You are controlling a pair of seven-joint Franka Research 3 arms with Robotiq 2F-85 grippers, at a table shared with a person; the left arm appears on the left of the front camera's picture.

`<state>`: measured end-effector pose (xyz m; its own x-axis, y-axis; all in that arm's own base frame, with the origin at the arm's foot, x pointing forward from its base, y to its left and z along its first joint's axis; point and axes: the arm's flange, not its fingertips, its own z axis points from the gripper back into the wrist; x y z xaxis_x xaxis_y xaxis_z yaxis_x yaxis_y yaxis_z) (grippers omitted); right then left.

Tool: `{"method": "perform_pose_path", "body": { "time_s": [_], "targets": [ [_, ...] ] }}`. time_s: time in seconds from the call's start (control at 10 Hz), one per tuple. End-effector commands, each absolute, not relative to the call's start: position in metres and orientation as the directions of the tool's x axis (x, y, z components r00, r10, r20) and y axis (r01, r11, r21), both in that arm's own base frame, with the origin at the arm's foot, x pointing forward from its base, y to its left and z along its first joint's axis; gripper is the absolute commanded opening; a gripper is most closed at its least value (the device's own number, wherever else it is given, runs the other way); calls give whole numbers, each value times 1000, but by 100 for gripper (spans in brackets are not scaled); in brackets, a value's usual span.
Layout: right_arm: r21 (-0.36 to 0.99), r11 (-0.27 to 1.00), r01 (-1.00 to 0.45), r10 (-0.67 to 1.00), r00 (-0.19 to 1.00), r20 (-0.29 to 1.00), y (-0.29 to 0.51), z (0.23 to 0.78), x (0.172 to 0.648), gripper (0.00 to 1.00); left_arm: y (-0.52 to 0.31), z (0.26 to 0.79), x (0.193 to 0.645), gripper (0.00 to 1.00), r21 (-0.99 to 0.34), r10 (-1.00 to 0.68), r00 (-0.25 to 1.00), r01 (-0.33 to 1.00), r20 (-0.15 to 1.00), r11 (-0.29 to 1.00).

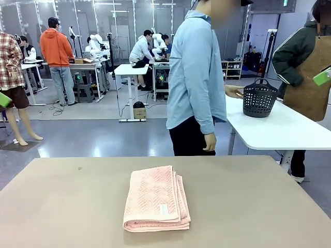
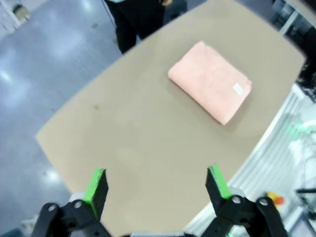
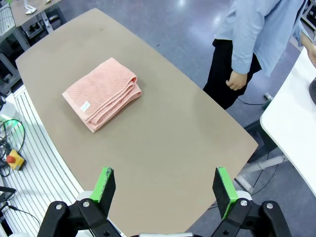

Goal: Fold the towel.
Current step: Pick up the 100 cm Hotel Towel and place it on the left side of the table.

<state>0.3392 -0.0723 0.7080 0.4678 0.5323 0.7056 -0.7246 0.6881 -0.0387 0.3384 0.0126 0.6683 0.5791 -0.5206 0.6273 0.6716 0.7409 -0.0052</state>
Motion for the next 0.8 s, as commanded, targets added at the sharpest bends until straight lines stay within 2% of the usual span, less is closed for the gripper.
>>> {"method": "perform_pose_path", "body": {
  "time_s": [0.0,0.3,0.5,0.7],
  "targets": [
    [-30,702,-712,521,484,703,-72,710,340,100,-1,634,354,100,-148,-361,669,577,649,803],
    [-30,702,-712,521,484,703,-72,710,340,100,-28,563,381,100,-293,-249,748,510,615,809],
    [-30,702,-712,521,484,703,-72,710,340,100,-47,516,417,100,-407,-191,795,482,576,776],
    [-30,702,-712,521,484,703,-72,710,340,100,-72,470,441,100,-515,-155,855,433,495,739]
  ]
}}
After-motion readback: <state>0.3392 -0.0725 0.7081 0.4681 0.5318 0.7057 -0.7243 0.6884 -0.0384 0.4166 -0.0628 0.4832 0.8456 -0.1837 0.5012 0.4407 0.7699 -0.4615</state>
